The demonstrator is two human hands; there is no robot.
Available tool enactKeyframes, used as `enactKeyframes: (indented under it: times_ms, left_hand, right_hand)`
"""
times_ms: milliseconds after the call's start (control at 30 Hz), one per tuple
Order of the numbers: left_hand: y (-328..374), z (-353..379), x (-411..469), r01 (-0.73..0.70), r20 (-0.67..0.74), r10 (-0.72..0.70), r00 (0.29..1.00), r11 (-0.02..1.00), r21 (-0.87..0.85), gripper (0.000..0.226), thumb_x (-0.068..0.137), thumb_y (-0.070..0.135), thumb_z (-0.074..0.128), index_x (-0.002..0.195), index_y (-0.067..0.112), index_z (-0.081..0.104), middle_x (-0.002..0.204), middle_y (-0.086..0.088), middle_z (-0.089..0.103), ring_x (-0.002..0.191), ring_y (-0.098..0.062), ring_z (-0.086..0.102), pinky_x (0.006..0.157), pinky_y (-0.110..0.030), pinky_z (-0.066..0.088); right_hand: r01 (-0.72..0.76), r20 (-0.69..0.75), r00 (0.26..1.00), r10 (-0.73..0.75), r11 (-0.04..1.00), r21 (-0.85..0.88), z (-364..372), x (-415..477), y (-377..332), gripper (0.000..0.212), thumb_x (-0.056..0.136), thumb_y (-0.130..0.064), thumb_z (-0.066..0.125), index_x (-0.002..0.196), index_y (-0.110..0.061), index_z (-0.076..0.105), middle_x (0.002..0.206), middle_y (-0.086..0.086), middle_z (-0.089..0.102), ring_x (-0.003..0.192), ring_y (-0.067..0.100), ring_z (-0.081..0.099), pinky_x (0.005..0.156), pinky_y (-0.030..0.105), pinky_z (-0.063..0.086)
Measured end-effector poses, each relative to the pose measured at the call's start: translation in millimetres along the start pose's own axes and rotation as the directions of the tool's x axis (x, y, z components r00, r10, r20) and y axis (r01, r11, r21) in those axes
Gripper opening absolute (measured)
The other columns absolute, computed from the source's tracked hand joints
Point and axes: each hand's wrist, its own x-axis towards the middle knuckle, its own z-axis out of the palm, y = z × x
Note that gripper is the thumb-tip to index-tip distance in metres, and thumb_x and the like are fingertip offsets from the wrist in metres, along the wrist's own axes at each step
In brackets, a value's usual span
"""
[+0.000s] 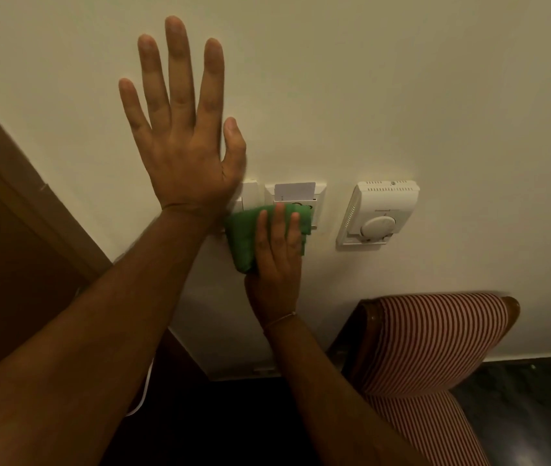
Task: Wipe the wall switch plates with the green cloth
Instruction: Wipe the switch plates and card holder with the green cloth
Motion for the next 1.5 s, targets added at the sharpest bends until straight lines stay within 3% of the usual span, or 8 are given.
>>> enactKeyframes:
  times_ms: [233, 467, 633, 900, 1000, 1133, 1367, 1500]
  left_hand:
    - [1.8, -0.6, -0.7, 0.009, 0.008, -0.010, 1.000, 0.999, 0.033, 0.066, 0.115, 0.043, 0.038, 0.176, 0.021, 0.031, 0.176, -0.022, 0.033, 0.165, -0.047, 0.028, 0.141, -0.056, 0.002]
    - [2.2, -0.6, -1.2, 0.014, -0.004, -0.014, 1.000, 1.000, -0.028, 0.071, 0.116, 0.043, 0.036, 0.180, 0.034, 0.008, 0.180, -0.017, 0.026, 0.175, -0.026, 0.004, 0.142, -0.057, 0.004]
    - [0.1, 1.8, -2.2, -0.001, -0.002, 0.001, 1.000, 1.000, 0.003, 0.073, 0.115, 0.044, 0.035, 0.180, 0.034, 0.004, 0.179, -0.017, 0.025, 0.175, -0.026, 0.000, 0.142, -0.057, 0.004]
    - [-0.3, 3.2, -2.7, 0.015, -0.008, -0.016, 1.000, 1.000, -0.018, 0.072, 0.116, 0.044, 0.036, 0.181, 0.034, 0.007, 0.181, -0.013, 0.020, 0.174, -0.021, -0.006, 0.143, -0.058, 0.005]
    - [1.5, 3.0, -1.7, 0.012, -0.018, -0.012, 1.000, 1.000, -0.003, 0.073, 0.115, 0.043, 0.039, 0.181, 0.034, 0.009, 0.180, -0.014, 0.022, 0.178, -0.028, 0.008, 0.142, -0.057, 0.005]
    - [4.3, 3.1, -1.8, 0.022, -0.028, -0.021, 0.999, 0.999, 0.035, 0.067, 0.115, 0.042, 0.040, 0.178, 0.021, 0.032, 0.175, -0.020, 0.036, 0.165, -0.044, 0.031, 0.141, -0.057, 0.007]
    - [2.6, 5.0, -1.8, 0.023, -0.051, -0.021, 0.998, 0.999, 0.048, 0.063, 0.114, 0.037, 0.046, 0.174, 0.019, 0.039, 0.174, -0.023, 0.039, 0.163, -0.047, 0.033, 0.142, -0.056, 0.007]
    - [2.1, 7.8, -1.9, 0.020, -0.065, -0.017, 0.998, 0.998, 0.056, 0.064, 0.113, 0.037, 0.047, 0.174, 0.020, 0.039, 0.173, -0.022, 0.039, 0.163, -0.047, 0.033, 0.142, -0.056, 0.008]
  right_hand:
    - [-0.317, -0.171, 0.926, 0.337, 0.939, 0.131, -15.9, 5.3, 15.2, 0.086, 0.101, 0.003, 0.044, 0.169, -0.026, 0.000, 0.178, -0.006, -0.006, 0.167, 0.026, -0.003, 0.135, 0.050, 0.009]
    - [0.001, -0.043, 0.999, 0.000, 1.000, 0.018, -11.9, 8.4, 2.2, 0.078, 0.110, -0.010, 0.049, 0.169, -0.024, 0.000, 0.178, -0.004, -0.006, 0.167, 0.025, -0.006, 0.136, 0.045, 0.007]
    - [-0.352, -0.186, 0.906, 0.379, 0.921, 0.165, -21.5, 16.3, 9.0, 0.092, 0.098, 0.007, 0.046, 0.168, -0.029, 0.000, 0.178, -0.009, -0.007, 0.167, 0.023, -0.004, 0.136, 0.044, 0.007]
    - [0.030, 0.049, 0.998, -0.034, 0.997, 0.071, -1.7, 2.9, -18.7, 0.093, 0.095, -0.007, 0.062, 0.168, -0.023, 0.006, 0.179, -0.002, -0.007, 0.167, 0.021, -0.007, 0.136, 0.038, 0.001]
    - [-0.121, -0.068, 0.990, 0.122, 0.993, 0.019, -16.3, 7.2, 6.6, 0.090, 0.096, 0.001, 0.070, 0.166, -0.011, 0.015, 0.173, 0.015, 0.018, 0.166, 0.022, -0.003, 0.135, 0.043, 0.010]
    - [-0.325, -0.215, 0.913, 0.346, 0.937, 0.127, -19.1, 16.7, 9.2, 0.083, 0.097, 0.011, 0.055, 0.167, -0.012, 0.016, 0.178, 0.001, 0.002, 0.166, 0.027, 0.000, 0.135, 0.044, 0.009]
    - [0.013, 0.067, 0.998, -0.013, 1.000, 0.009, 3.4, -0.6, -12.3, 0.095, 0.091, 0.001, 0.074, 0.166, -0.015, 0.017, 0.175, -0.004, -0.002, 0.166, 0.019, -0.008, 0.136, 0.040, 0.002]
    - [-0.190, -0.128, 0.973, 0.194, 0.981, 0.043, -12.2, 6.6, 10.8, 0.071, 0.111, -0.013, 0.046, 0.169, -0.026, 0.007, 0.178, -0.005, -0.004, 0.167, 0.024, -0.001, 0.136, 0.042, 0.007]
